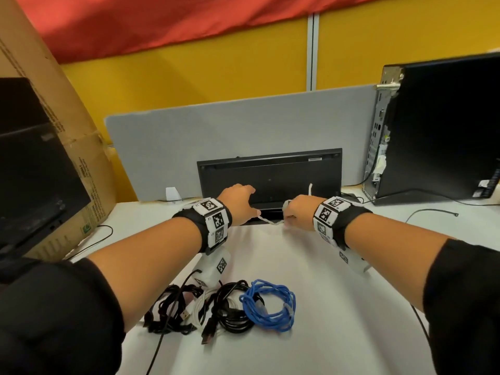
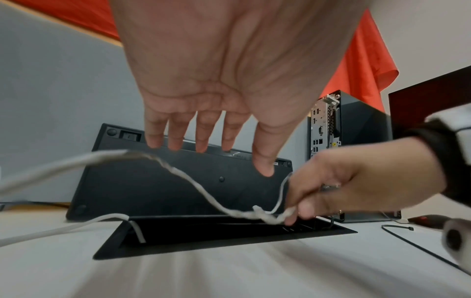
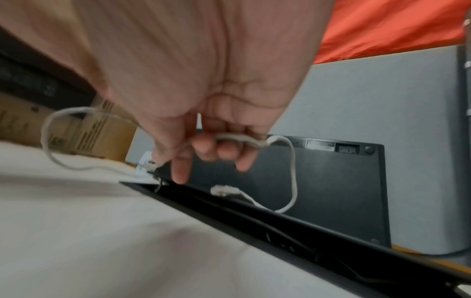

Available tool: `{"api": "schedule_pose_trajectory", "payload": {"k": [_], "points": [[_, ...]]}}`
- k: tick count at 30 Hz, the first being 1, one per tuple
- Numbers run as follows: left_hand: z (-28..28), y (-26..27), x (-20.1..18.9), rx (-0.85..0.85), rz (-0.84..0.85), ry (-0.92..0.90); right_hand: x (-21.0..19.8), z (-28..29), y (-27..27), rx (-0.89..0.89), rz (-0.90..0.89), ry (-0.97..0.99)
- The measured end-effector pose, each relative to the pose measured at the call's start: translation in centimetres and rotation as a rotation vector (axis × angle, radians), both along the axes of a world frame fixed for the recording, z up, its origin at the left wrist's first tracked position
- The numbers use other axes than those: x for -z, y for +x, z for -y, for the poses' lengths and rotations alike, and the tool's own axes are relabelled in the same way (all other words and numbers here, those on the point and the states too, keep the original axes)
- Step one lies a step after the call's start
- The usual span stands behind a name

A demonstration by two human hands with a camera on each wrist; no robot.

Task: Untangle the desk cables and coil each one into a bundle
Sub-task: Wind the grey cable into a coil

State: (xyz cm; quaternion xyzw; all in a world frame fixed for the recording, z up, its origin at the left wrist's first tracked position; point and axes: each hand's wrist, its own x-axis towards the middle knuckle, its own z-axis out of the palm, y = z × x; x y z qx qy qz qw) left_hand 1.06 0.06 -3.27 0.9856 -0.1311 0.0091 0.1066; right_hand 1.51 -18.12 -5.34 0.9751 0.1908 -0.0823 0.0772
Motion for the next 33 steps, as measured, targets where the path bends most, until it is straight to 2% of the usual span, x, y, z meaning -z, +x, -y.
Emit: {"api": "schedule_pose_trajectory", "payload": {"k": [2, 5, 8, 11, 15, 19, 22, 25, 28, 33], "points": [[0.0, -0.2, 0.0, 0.049, -0.018, -0.017, -1.1, 0.5, -1.0, -0.054, 0.045, 0.158], [0.4, -1.0, -0.5, 0.168, -0.005, -0.043, -3.4, 1.6, -2.6, -0.101, 0.212, 0.347], [0.9, -1.9, -1.6, 0.302, 0.055, -0.242, -6.2, 2.7, -4.5, -0.138, 0.419, 0.451], [1.3, -2.7, -3.1, 0.320, 0.094, -0.416, -8.8, 4.0, -6.3, -0.100, 0.536, 0.522], [1.1, -3.4, -4.6, 0.328, 0.178, -0.407, -11.2, 6.5, -8.6, -0.021, 0.684, 0.621], [-1.0, -3.6, -5.3, 0.283, 0.256, -0.335, -12.5, 10.1, -10.3, 0.123, 0.811, 0.683], [-3.1, -3.6, -5.8, 0.191, 0.312, -0.405, -12.6, 13.3, -11.3, 0.268, 0.816, 0.701], [-3.3, -4.2, -6.8, 0.189, 0.284, -0.441, -11.9, 14.6, -12.1, 0.345, 0.835, 0.683], [-3.3, -4.9, -8.1, 0.193, 0.249, -0.460, -11.9, 16.2, -12.8, 0.497, 0.891, 0.748], [-5.5, -5.2, -9.1, 0.140, 0.239, -0.322, -11.5, 20.3, -14.1, 0.691, 0.946, 0.758]]}}
